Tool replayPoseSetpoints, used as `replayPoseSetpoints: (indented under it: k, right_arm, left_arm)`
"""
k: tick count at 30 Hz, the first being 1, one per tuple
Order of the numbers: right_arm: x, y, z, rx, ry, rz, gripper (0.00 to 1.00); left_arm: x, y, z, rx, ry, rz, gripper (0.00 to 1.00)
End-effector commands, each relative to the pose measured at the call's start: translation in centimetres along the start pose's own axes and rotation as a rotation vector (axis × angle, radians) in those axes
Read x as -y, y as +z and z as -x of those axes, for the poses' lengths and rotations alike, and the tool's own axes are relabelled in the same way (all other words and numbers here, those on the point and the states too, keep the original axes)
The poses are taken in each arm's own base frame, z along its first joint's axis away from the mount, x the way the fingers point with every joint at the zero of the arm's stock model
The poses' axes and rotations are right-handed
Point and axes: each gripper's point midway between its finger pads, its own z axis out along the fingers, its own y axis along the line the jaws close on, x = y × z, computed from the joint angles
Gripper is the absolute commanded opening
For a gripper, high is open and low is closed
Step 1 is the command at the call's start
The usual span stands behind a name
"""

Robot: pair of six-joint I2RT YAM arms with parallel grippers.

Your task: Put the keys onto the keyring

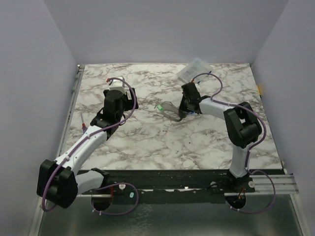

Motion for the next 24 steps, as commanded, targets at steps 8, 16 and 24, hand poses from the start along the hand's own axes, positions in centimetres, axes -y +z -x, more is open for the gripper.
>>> replayPoseSetpoints:
  k: [8, 16, 24]
  right_arm:
    - [0.4, -3.4, -3.0, -0.072, -0.155, 0.114, 0.01]
    - [0.2, -5.7, -5.3, -0.106, -0.198, 0.225, 0.01]
    - [-0.8, -8.4, -6.3, -0.098, -0.225, 0.335, 0.01]
  left_arm:
    - [1.3, 0.1, -0.1, -0.022, 0.031, -0.069, 0.88]
    - [2.5, 0.2, -0.7, -0.047, 0.047, -0.137, 0.86]
    - [6.3, -0.7, -1.5, -0.096, 0.093, -0.371, 0.82]
